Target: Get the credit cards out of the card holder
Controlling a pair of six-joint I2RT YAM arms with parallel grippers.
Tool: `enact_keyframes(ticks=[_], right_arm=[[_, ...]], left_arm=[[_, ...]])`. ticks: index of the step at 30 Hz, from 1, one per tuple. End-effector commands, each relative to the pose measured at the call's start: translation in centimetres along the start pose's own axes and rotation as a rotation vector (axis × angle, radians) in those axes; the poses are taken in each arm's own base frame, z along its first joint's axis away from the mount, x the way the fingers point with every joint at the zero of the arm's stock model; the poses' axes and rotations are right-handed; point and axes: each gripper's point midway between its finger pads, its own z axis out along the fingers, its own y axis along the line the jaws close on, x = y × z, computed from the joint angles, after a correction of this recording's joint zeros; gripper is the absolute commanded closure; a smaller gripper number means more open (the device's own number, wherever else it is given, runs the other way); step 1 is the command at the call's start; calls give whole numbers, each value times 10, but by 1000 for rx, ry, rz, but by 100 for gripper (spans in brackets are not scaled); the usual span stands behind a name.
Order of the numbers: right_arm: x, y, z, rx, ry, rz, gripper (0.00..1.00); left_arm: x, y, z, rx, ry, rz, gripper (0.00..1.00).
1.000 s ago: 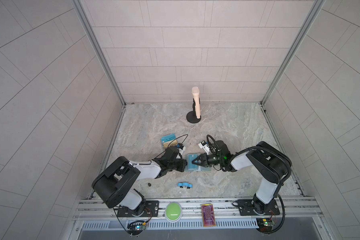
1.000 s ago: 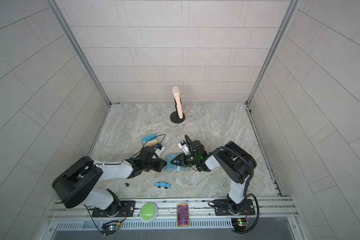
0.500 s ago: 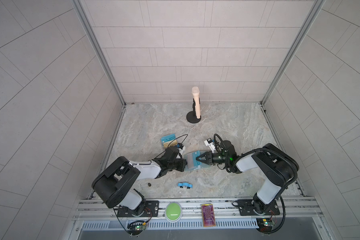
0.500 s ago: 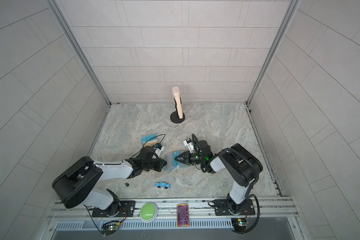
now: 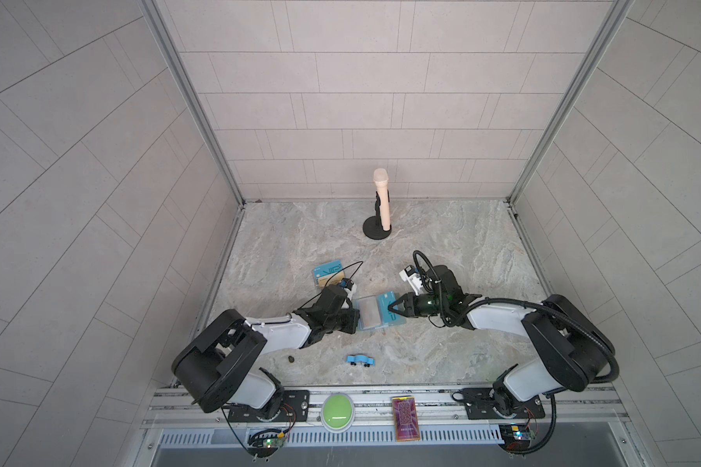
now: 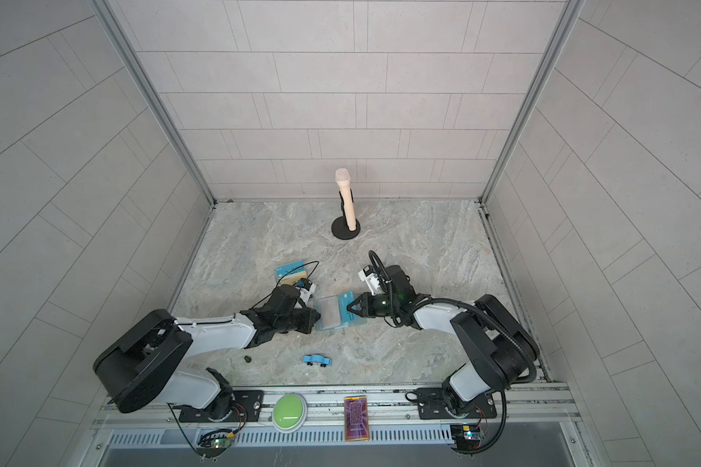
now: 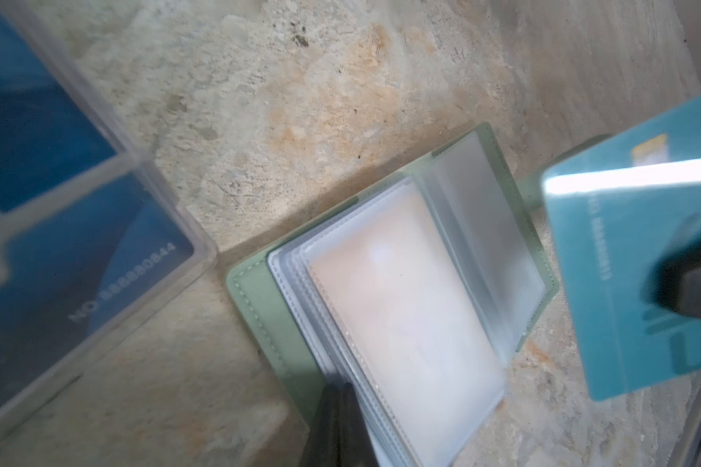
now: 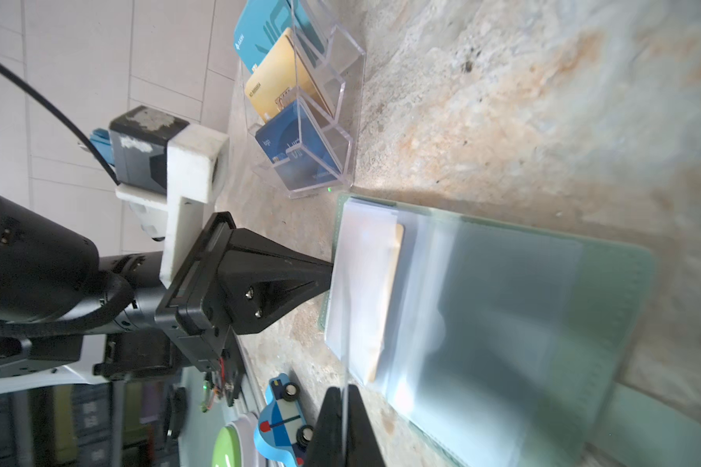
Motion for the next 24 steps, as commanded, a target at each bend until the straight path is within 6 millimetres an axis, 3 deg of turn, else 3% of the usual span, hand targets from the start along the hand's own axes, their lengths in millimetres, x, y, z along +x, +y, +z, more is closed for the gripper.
enact_keyframes(ticks=[1, 4, 10, 13, 16, 24], right_arm=[[12, -17, -16, 149, 87, -74, 96], [8, -15, -27, 190, 99, -116, 97], [-3, -3, -42, 196, 82, -192, 98], [-8, 7, -48, 164, 91, -239, 99], [-9, 34, -50, 51, 114, -322, 99], [-24, 97, -65, -193, 51, -447, 100]], left_arm=[[30, 22, -3, -85, 106, -20, 96], [19, 13, -7, -57, 82, -21, 88], [-19, -8, -35, -17, -37, 1, 44], [-36, -16, -56, -11, -86, 45, 30], [-46, -26, -75, 4, -98, 96, 25], [-75, -94, -128, 331, -136, 254, 25]])
